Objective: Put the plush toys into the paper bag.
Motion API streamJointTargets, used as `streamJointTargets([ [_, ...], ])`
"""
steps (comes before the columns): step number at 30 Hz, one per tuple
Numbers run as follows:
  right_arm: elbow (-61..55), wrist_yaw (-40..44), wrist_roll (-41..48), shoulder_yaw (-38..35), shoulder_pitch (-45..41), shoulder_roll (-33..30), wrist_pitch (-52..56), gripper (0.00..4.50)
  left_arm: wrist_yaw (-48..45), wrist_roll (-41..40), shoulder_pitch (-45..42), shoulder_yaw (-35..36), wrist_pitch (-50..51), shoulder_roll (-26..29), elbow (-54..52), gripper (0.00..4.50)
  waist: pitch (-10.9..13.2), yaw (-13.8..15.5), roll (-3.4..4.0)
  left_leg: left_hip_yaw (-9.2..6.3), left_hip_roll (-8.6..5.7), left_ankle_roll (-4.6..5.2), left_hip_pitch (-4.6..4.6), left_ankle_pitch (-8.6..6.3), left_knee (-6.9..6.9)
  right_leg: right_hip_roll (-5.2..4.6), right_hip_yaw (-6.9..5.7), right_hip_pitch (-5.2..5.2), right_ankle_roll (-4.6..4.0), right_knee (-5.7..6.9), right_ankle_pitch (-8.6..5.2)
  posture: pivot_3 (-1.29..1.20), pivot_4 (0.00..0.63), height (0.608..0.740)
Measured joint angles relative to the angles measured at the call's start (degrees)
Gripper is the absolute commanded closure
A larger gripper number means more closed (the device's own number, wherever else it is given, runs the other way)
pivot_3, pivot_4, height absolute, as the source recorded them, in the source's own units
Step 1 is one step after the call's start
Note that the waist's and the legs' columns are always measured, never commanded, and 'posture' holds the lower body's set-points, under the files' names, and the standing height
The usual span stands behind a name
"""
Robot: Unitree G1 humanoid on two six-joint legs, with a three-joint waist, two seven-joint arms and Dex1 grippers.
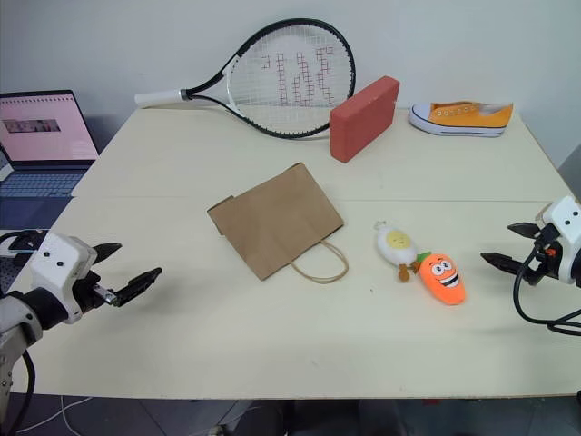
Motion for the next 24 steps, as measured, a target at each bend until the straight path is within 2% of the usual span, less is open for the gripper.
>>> streamJointTargets([
  [24,-0.09,-0.15,0.73,-0.03,-0.99,0.85,-0.07,0.0,-1.29,0.9,-0.22,-0.44,-4.47,-0.58,3.57,0.13,-0.01,-0.1,-0.01,0.0,0.02,0.0,0.03,0.0,0.02,0.02,0.0,0.03,-0.01,0.01,0.05,0.0,0.15,0.74],
])
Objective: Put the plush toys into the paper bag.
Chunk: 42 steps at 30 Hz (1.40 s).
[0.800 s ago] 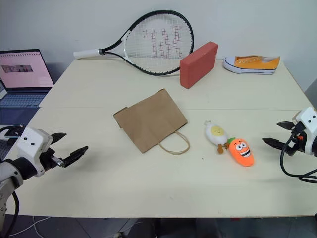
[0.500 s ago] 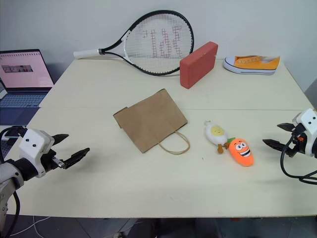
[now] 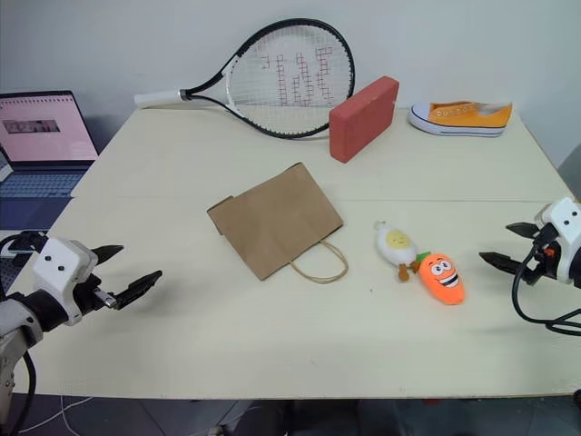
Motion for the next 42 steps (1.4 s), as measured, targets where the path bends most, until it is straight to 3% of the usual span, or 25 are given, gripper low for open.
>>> streamJointTargets([
  [18,-4.77,-0.33,1.85,-0.25,0.43,0.5,0.08,0.0,-3.16,-2.28,-1.48,-2.33,0.32,0.23,-5.04,0.13,0.0,0.02,0.0,-0.01,0.0,0.0,0.1,0.0,0.02,0.01,0.01,0.13,0.02,0.0,0.02,0.0,0.15,0.74],
  [28,-24.79,-2.49,8.63,-0.53,6.07,3.2,6.87,0.0,-3.58,-1.9,-9.78,-18.44,3.66,-1.27,-14.48,0.13,-0.01,0.43,-0.01,-0.09,0.02,0.0,0.13,0.0,0.03,0.09,0.02,0.18,0.37,0.0,0.22,0.0,0.15,0.74],
  [31,-35.02,-3.77,11.48,0.66,8.64,3.93,10.89,0.0,-3.36,0.18,-14.38,-25.38,3.88,-4.58,-13.89,0.13,-0.03,0.79,0.0,-0.14,0.05,0.0,0.12,0.0,0.06,0.16,0.02,0.21,0.37,-0.01,0.22,0.0,0.15,0.74],
  [36,-47.25,-6.0,15.6,3.49,11.72,4.35,16.79,0.0,-3.29,5.31,-20.02,-35.05,0.87,-9.85,-8.38,0.13,-0.05,1.11,-0.04,-0.21,0.04,0.0,0.12,0.0,0.12,0.2,0.02,0.32,0.37,-0.08,0.22,0.0,0.15,0.74],
  [42,-54.23,-9.4,18.6,4.41,16.24,5.51,20.35,0.0,-3.23,11.52,-25.81,-42.16,-5.78,-16.44,3.28,0.13,-0.06,1.27,-0.08,-0.26,0.03,0.0,0.09,0.0,0.18,0.21,0.01,0.37,0.36,-0.1,0.21,0.0,0.15,0.74],
])
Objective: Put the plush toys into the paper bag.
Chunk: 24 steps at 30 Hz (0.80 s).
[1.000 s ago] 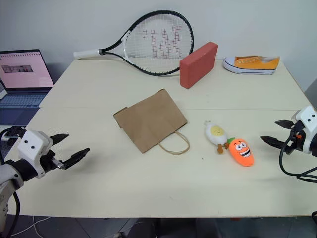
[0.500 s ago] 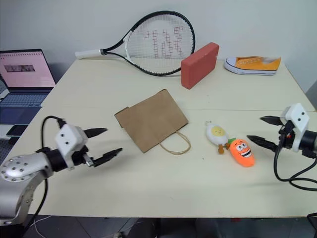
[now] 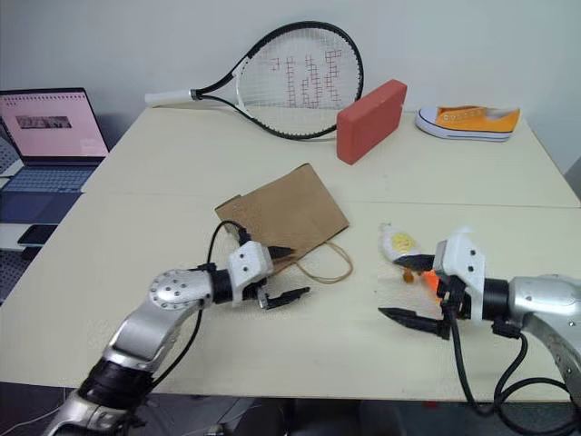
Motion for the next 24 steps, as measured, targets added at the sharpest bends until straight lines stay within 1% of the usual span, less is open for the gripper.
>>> streamJointTargets([
  [4,-2.63,-1.85,0.59,0.1,2.47,0.64,0.67,0.0,-0.19,1.77,-4.01,-2.8,-3.34,-4.67,5.93,0.13,-0.01,0.01,-0.01,-0.04,-0.01,0.0,-0.03,0.0,0.05,0.01,0.0,0.01,0.02,0.01,0.01,0.0,0.15,0.74],
  [8,-4.76,-3.7,0.72,0.04,3.96,1.11,1.28,0.0,-0.28,3.08,-7.57,-3.92,-6.17,-8.43,11.26,0.13,-0.01,-0.03,-0.02,-0.05,0.0,0.0,-0.02,0.0,0.07,0.03,0.0,0.02,0.03,0.02,0.02,0.0,0.15,0.74],
  [17,-6.75,-6.09,1.24,-0.42,6.74,1.34,1.65,0.0,-0.25,7.1,-10.74,-4.9,-11.8,-10.55,20.64,0.13,-0.01,-0.01,-0.02,-0.1,-0.01,0.0,-0.07,0.0,0.11,0.05,0.0,0.02,0.11,0.01,0.06,0.0,0.15,0.74],
  [20,-7.61,-6.83,1.29,-0.76,7.81,1.45,1.58,0.0,-0.34,7.43,-11.07,-4.87,-12.63,-11.32,21.61,0.7,-0.02,0.0,-0.02,-0.13,-0.01,0.0,-0.08,0.0,0.12,0.05,-0.01,0.03,0.12,0.01,0.07,0.0,0.15,0.74],
  [24,-8.03,-6.97,1.3,-1.24,8.82,1.49,1.4,0.0,-1.34,6.83,-11.07,-4.87,-12.55,-11.88,21.64,1.94,-0.02,-0.06,-0.02,-0.12,-0.01,0.0,-0.07,0.0,0.12,0.05,-0.01,0.03,0.13,0.02,0.07,0.0,0.15,0.74],
])
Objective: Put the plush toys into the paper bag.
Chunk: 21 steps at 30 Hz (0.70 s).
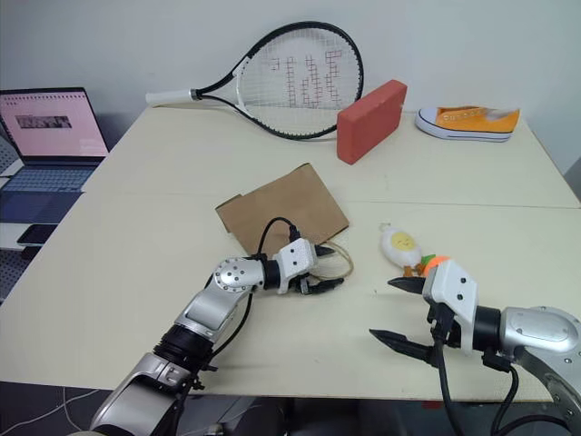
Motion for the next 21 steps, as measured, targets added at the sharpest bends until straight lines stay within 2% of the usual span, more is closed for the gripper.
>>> streamJointTargets([
  [8,0.0,0.03,-0.02,-0.46,0.29,0.0,-0.36,0.0,-2.24,-1.46,0.04,0.08,1.35,0.08,-0.16,4.45,0.0,0.0,0.0,-0.01,0.0,0.0,-0.01,0.0,0.03,0.01,0.0,0.01,0.0,-0.01,0.0,0.0,0.15,0.74],
  [16,0.02,0.04,-0.09,-0.44,0.14,0.0,-0.52,0.0,-3.51,-3.12,0.4,0.56,3.83,0.24,-1.62,4.49,0.0,0.0,0.0,-0.02,0.0,0.0,-0.02,0.0,0.03,0.01,0.0,0.01,0.0,-0.01,0.0,0.0,0.15,0.74],
  [21,0.04,-0.73,-0.7,2.17,-1.66,0.92,-0.73,0.0,-4.88,-8.83,0.57,3.99,10.77,0.25,-6.75,4.49,0.0,-0.06,0.0,-0.05,0.01,0.0,-0.02,0.0,0.03,0.02,-0.02,0.01,0.0,0.0,0.0,0.0,0.15,0.74],
])
